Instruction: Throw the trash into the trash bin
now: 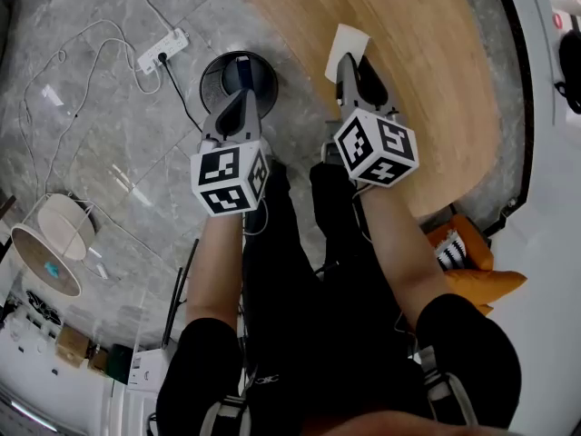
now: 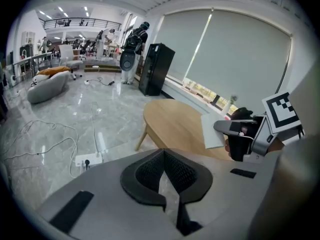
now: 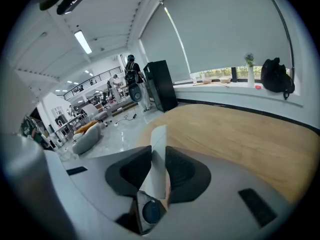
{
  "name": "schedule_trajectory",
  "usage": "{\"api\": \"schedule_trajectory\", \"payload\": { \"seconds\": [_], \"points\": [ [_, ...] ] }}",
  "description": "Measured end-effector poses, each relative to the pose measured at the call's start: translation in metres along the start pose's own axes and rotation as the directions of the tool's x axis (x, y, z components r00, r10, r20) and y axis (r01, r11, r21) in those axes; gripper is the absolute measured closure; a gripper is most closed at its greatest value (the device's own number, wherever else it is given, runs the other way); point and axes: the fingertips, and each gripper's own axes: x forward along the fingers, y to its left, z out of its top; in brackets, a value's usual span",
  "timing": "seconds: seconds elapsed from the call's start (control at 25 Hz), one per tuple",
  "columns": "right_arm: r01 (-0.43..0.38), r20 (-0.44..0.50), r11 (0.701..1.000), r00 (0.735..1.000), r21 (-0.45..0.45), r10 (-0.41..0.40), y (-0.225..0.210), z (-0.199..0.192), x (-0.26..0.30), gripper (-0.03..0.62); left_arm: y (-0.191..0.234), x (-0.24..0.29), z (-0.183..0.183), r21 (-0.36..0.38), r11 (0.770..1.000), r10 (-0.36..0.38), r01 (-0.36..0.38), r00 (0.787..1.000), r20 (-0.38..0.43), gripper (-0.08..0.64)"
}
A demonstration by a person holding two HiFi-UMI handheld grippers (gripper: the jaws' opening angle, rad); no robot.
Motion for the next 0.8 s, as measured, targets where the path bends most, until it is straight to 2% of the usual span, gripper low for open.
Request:
{"api": "schedule_trajectory", "payload": {
  "seconds": [0.2, 0.4, 0.6, 0.8],
  "points": [
    [-0.075, -0.077, 0.997, 0.994, -0.018, 0.074, 0.042, -0.038, -0.002, 0.497, 0.027, -0.013, -0.011, -0.036, 0.999, 0.031, -0.031, 1.0, 0.0, 0.555],
    [-0.161, -0.173, 0.986, 0.973, -0.031, 0.153, 0.092, -0.086, 0.008, 0.499, 0.073, -0.034, -0.027, -0.079, 0.993, 0.09, -0.09, 0.996, 0.004, 0.555],
    [-0.202, -0.247, 0.978, 0.951, -0.047, 0.185, 0.129, -0.133, 0.027, 0.499, 0.127, -0.051, -0.058, -0.129, 0.981, 0.142, -0.143, 0.99, -0.021, 0.555],
    [-0.232, -0.335, 0.971, 0.921, -0.06, 0.199, 0.159, -0.195, 0.051, 0.5, 0.167, -0.055, -0.094, -0.174, 0.97, 0.161, -0.168, 0.985, -0.055, 0.555]
  ]
}}
